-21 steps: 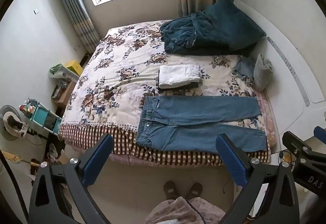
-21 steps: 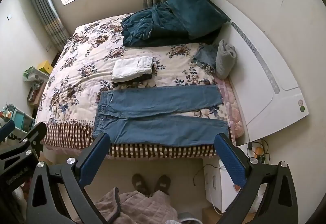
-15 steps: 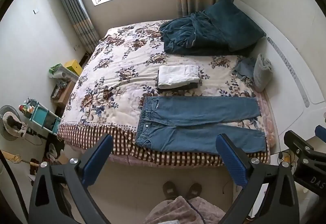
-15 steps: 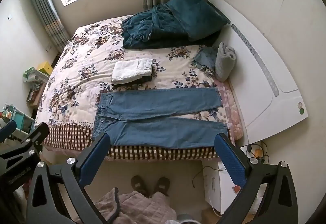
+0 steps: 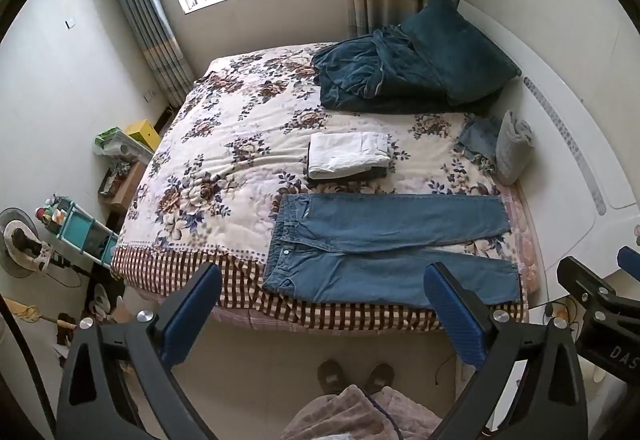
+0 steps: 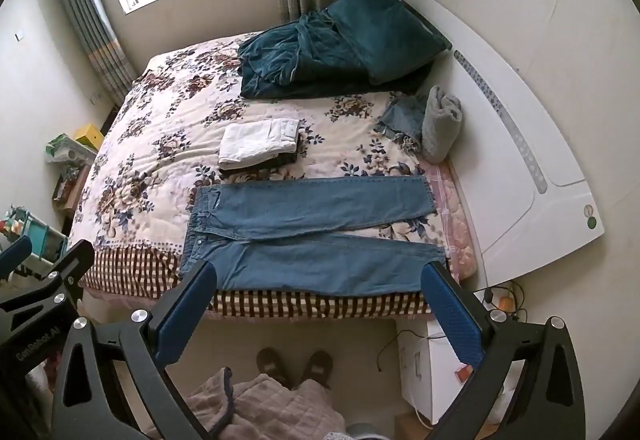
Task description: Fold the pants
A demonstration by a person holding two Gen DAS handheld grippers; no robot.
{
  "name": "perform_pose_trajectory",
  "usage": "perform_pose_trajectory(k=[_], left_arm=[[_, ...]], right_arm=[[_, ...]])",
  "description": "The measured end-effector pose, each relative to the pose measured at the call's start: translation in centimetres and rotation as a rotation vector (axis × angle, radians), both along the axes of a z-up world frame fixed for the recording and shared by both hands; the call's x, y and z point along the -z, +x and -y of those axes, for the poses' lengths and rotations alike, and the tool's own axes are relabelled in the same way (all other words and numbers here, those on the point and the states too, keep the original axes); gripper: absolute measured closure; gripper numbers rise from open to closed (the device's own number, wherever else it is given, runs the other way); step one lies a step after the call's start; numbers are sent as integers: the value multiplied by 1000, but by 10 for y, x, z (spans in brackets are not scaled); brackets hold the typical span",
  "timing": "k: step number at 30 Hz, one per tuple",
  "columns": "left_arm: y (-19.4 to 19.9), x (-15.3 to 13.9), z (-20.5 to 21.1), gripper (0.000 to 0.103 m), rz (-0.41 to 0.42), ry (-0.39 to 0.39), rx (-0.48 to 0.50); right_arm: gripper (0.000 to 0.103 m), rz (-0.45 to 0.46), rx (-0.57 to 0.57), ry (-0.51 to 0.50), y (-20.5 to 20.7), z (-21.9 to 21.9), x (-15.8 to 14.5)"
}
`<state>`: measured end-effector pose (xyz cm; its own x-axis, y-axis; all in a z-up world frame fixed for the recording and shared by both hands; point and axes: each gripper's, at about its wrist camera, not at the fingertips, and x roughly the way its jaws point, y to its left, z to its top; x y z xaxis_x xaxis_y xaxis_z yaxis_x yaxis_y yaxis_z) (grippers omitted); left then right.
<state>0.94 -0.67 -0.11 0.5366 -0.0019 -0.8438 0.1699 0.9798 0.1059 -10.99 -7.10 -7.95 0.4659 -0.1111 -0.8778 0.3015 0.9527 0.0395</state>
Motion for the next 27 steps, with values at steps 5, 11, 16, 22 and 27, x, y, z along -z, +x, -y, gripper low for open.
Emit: perform_pose_trajectory(k=[5,11,16,22,27], left_arm=[[0,0,0,0,2,0,1],[8,-8,11,0,7,0,-3],[8,-9,11,0,9,-2,-5],[11,-14,16,0,15,-7,-4],[10,-18,20,0,24,-10,-2]], right_arm=[[0,2,-1,0,0,-2,-2],[0,5,-10,2,-1,-5,-2],[0,9,-12,2,-5,-6,0],[0,11,-15,3,-4,-7,-2],[0,18,-15,3,-7,-6,-3]])
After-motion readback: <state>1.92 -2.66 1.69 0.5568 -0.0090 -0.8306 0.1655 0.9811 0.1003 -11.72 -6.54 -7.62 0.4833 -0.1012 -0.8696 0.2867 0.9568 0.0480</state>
